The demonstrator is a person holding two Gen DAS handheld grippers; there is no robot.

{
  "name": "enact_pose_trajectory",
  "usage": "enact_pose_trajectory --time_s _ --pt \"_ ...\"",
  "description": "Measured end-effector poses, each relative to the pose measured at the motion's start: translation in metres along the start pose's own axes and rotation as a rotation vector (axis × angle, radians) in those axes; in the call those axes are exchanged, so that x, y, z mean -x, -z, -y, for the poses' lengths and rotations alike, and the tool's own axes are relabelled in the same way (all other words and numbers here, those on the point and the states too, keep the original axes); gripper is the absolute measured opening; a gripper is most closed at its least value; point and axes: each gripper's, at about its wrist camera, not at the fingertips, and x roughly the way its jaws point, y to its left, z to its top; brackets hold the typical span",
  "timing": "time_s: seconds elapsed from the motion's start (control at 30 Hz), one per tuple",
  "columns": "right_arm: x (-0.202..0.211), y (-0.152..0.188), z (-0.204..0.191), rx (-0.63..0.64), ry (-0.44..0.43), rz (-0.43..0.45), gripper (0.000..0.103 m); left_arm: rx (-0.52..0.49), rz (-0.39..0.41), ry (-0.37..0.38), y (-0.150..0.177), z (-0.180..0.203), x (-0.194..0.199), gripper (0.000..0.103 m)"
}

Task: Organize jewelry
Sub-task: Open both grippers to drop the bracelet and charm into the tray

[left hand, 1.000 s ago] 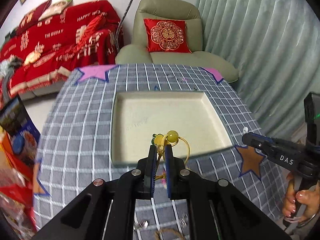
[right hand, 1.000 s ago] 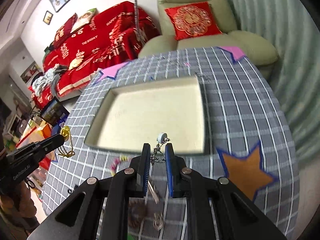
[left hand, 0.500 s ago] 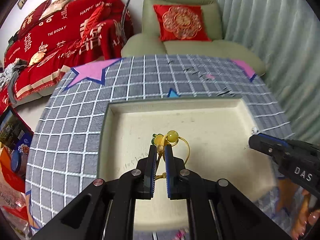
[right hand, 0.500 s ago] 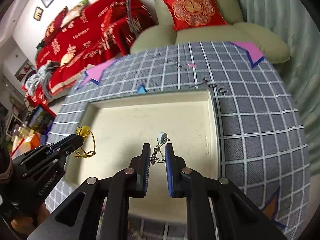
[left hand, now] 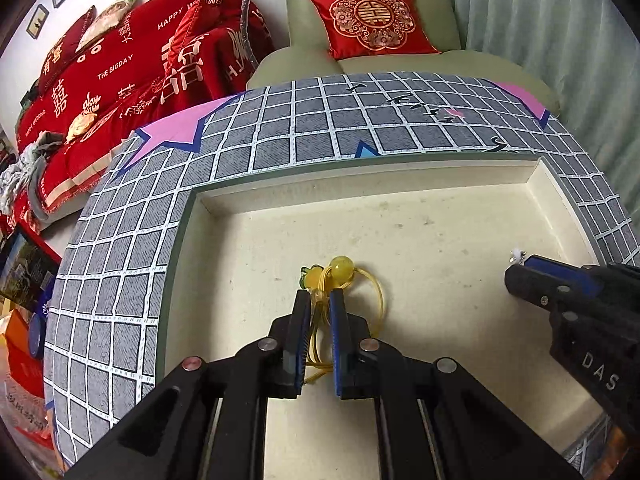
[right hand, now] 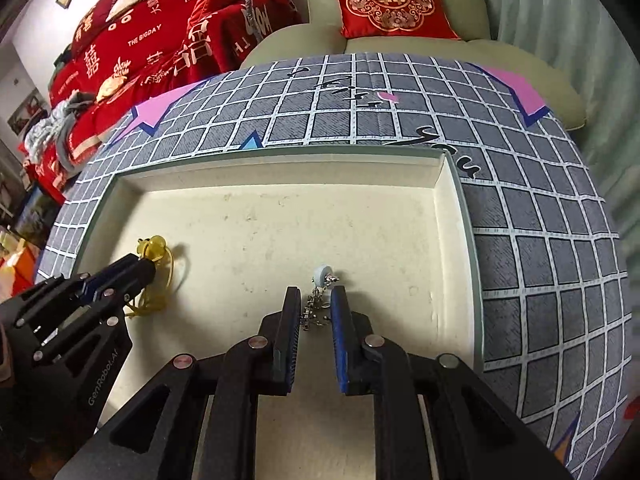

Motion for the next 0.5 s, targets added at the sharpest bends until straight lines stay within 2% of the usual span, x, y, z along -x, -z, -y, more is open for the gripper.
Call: enact_pose_trajectory --time_s 0.07,0.13,0.17,0.33,0.37,0.4,0.43,0.5 --pt "0.001 0.0 0.001 -0.008 -0.014 0.0 0.029 0.01 0.001 -0.002 0.001 -0.001 0.001 0.016" --pt "0.002 -0.001 0.003 -0.019 -0.019 -0.001 0.075 0.028 0.007 -0.007 0.002 -0.004 0.003 0.016" --pt "0.004 -0.001 0.004 -0.027 -0.017 0.007 0.079 0.037 0.012 -0.003 0.003 -0.006 0.005 0.016" --pt "0.025 -0.001 0.014 -0.08 -0.058 0.052 0.079 0.044 0.042 0.013 0.004 -0.009 0.015 0.017" --pt "0.03 -0.001 0.017 -0.09 -0.062 0.064 0.079 0.043 0.047 0.015 0.004 -0.01 0.017 0.034" --pt "0.034 -0.001 0.019 -0.097 -0.063 0.071 0.079 0.042 0.052 0.013 0.004 -0.01 0.019 0.079" --pt "0.041 0.0 0.022 -0.109 -0.066 0.082 0.079 0.046 0.061 -0.004 0.005 -0.011 0.022 0.101" --pt "0.05 0.002 0.025 -0.121 -0.064 0.095 0.079 0.05 0.109 -0.029 0.006 -0.011 0.031 0.103"
